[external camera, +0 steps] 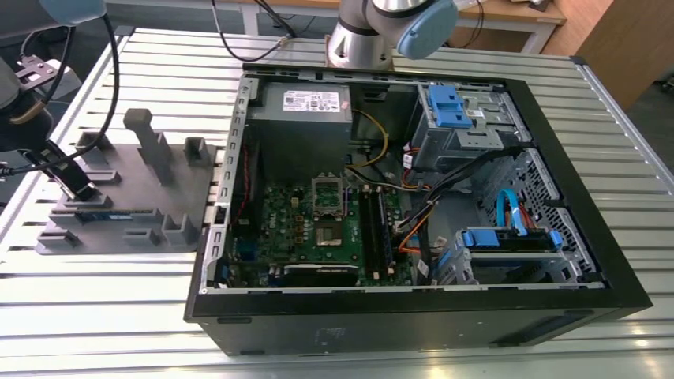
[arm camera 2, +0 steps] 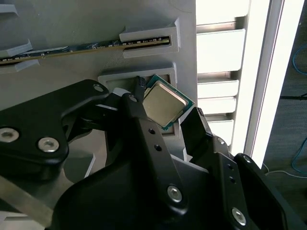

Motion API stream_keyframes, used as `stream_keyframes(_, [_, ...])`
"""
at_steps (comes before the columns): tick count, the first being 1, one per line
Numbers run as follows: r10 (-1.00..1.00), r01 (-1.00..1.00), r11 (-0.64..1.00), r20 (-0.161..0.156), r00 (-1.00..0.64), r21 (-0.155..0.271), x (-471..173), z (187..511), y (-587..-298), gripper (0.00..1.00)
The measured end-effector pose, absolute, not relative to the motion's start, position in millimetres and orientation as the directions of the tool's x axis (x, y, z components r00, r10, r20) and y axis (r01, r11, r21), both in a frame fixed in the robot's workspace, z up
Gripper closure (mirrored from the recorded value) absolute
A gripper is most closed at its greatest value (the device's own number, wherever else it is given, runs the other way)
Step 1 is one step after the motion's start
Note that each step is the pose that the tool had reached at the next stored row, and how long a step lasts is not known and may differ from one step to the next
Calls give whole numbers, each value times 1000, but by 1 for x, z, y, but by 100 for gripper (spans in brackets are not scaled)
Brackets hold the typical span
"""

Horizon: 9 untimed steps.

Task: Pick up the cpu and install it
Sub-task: 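Pick up the cpu and move it towards the insertion slot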

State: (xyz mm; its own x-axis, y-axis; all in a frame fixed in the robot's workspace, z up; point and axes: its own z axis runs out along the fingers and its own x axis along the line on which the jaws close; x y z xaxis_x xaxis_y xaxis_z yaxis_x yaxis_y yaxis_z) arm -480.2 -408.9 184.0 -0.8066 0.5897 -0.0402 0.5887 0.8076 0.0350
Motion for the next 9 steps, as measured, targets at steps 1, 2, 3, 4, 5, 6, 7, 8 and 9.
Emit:
stream_keyframes(1, [590,589,808,-40,-807,35,-480,184,-409,42])
stream_keyframes(2, [590,589,808,-40,-807,35,-480,184,-409,42])
stream_keyframes(3, [590,589,808,-40,-807,35,-480,184,-409,42])
stream_keyframes(4, [590,589,808,-40,-807,35,-480,184,-409,44])
stream_keyframes(5, [590,589,808,-40,-807,35,-480,184,-409,44])
stream_keyframes(6, [590,589,808,-40,-807,35,-480,184,-409,50])
stream_keyframes(7, [590,589,808,-40,-807,35,-480,184,-409,53])
stream_keyframes(8, [590,589,808,-40,-807,35,-480,184,-409,53])
stream_keyframes(9, [590,589,808,-40,-807,35,-480,184,-409,53])
